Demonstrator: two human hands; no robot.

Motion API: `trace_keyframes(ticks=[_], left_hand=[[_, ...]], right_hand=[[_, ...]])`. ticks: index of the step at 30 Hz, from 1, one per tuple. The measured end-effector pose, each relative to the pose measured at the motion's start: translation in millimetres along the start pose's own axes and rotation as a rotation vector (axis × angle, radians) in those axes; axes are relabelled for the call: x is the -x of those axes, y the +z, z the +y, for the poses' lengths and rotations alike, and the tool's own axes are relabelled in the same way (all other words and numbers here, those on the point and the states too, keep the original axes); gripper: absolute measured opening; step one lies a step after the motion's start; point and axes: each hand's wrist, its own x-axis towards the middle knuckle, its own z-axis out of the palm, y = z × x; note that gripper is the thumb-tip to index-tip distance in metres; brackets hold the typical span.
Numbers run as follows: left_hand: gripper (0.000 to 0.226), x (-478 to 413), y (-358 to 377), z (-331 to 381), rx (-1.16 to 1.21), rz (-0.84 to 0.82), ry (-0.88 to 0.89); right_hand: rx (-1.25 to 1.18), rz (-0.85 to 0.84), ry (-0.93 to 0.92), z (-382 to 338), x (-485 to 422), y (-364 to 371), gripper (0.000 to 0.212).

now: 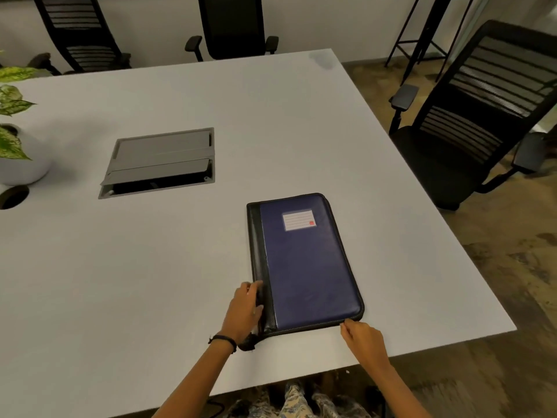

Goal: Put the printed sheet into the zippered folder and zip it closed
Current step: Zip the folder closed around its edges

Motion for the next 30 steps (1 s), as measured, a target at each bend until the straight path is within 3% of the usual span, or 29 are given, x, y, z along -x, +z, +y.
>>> trace_keyframes(ticks=[4,8,18,23,27,30], left_hand=[[0.068,-14,21,43,-0.187,-0.15,0.154],[0.09,-28,48,81,-0.391,-0.343,0.16],[0.103,-41,74,107,-0.649,-0.354,0.107],[0.103,-42,67,115,-0.667,-0.416,0.154],[0.103,-41,61,118,-0.662,-0.444,0.155],[0.104,-40,58,116,-0.663,-0.447,0.149]], right_hand=[[-0.036,-0.014,0.059,-3,2,0,0.026],[-0.051,-0.039,0.104,-6,2,-2,0.027],[-0.083,-0.031,0.14,-6,3,0,0.031],[-0.08,-0.075,0.165,-11,0,2,0.044],[-0.07,-0.097,0.187,-11,0,1,0.035],[-0.052,-0.103,0.188,-7,1,-2,0.041]])
